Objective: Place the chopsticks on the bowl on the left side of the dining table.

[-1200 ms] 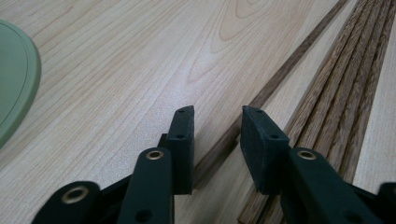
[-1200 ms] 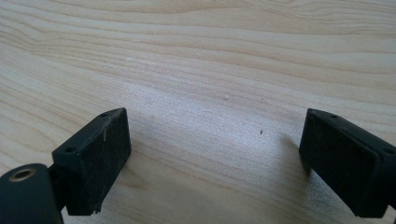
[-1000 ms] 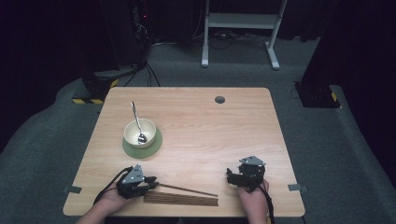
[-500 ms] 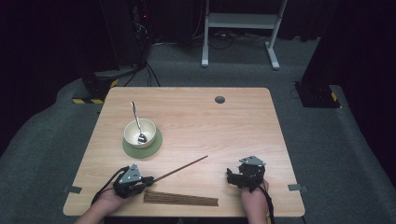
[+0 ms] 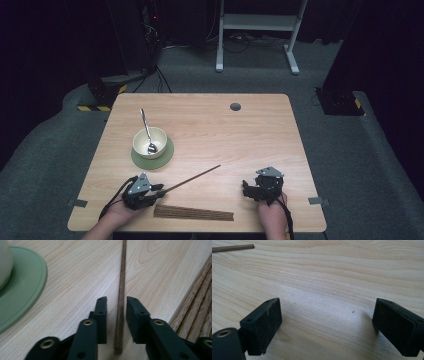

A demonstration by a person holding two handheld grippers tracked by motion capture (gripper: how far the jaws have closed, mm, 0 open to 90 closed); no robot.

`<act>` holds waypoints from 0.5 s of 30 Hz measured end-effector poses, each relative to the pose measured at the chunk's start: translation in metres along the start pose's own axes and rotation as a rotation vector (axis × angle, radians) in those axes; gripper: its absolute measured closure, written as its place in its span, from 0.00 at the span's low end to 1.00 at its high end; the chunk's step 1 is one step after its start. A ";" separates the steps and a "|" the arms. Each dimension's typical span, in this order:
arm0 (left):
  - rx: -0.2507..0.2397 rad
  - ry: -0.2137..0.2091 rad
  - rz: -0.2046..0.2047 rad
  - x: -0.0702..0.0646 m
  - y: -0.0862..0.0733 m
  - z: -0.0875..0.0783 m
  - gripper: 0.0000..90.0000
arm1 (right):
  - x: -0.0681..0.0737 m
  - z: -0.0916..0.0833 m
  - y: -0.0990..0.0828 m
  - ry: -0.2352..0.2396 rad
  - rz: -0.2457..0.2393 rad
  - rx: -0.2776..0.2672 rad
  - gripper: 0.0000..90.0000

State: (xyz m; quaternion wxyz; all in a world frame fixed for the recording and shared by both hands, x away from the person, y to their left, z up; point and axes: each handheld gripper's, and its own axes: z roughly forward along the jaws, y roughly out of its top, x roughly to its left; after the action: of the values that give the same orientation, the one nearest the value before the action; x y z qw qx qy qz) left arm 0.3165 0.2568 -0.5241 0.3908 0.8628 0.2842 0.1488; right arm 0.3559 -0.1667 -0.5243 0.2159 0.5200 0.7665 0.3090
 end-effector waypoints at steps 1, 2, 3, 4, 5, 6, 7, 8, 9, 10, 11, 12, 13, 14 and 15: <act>0.000 0.000 0.000 0.000 0.000 0.000 0.83 | 0.000 0.000 0.000 0.000 0.000 0.000 0.09; 0.001 -0.003 0.008 -0.001 0.001 0.001 0.84 | 0.000 0.000 0.000 0.005 -0.005 0.000 0.09; 0.002 -0.011 -0.005 0.000 0.001 0.001 0.83 | 0.000 0.000 0.000 0.006 -0.005 0.000 0.09; 0.001 -0.025 -0.027 0.001 0.001 0.002 0.83 | 0.000 0.000 0.000 0.006 -0.005 0.000 0.09; 0.001 -0.025 -0.027 0.001 0.001 0.002 0.83 | 0.000 0.000 0.000 0.006 -0.005 0.000 0.09; -0.002 -0.020 -0.027 0.001 0.001 0.002 0.84 | 0.000 0.000 0.000 0.001 -0.007 -0.001 0.09; -0.002 -0.020 -0.027 0.001 0.001 0.002 0.85 | 0.000 0.000 0.000 0.001 -0.007 -0.001 0.09; -0.002 -0.022 -0.025 0.001 0.001 0.002 0.88 | 0.001 0.000 0.000 -0.001 -0.004 -0.002 0.09; -0.002 -0.026 -0.025 0.002 0.002 0.003 0.90 | 0.001 0.000 0.000 0.000 -0.003 -0.001 0.09; -0.002 -0.033 -0.021 0.002 0.002 0.003 0.92 | 0.001 0.001 0.001 0.001 -0.005 -0.001 0.09; -0.001 -0.037 -0.017 0.003 0.003 0.004 0.92 | 0.001 0.001 0.001 0.002 -0.004 -0.001 0.09; -0.002 -0.040 -0.022 0.003 0.002 0.004 0.93 | 0.001 0.001 0.000 0.001 -0.005 -0.001 0.09; -0.002 -0.041 -0.027 0.003 0.002 0.003 0.93 | 0.001 0.000 0.000 0.002 -0.004 -0.002 0.09; -0.003 -0.039 -0.024 0.003 0.002 0.003 0.93 | 0.002 0.000 0.000 0.002 -0.005 -0.003 0.09; -0.005 -0.038 -0.021 0.003 0.001 0.003 0.93 | 0.002 -0.001 -0.001 0.001 -0.001 -0.002 0.09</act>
State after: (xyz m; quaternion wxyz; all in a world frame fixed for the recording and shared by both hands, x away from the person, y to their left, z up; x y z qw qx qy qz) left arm 0.3203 0.2560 -0.5247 0.3999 0.8614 0.2855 0.1290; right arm 0.3541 -0.1651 -0.5245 0.2161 0.5191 0.7667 0.3100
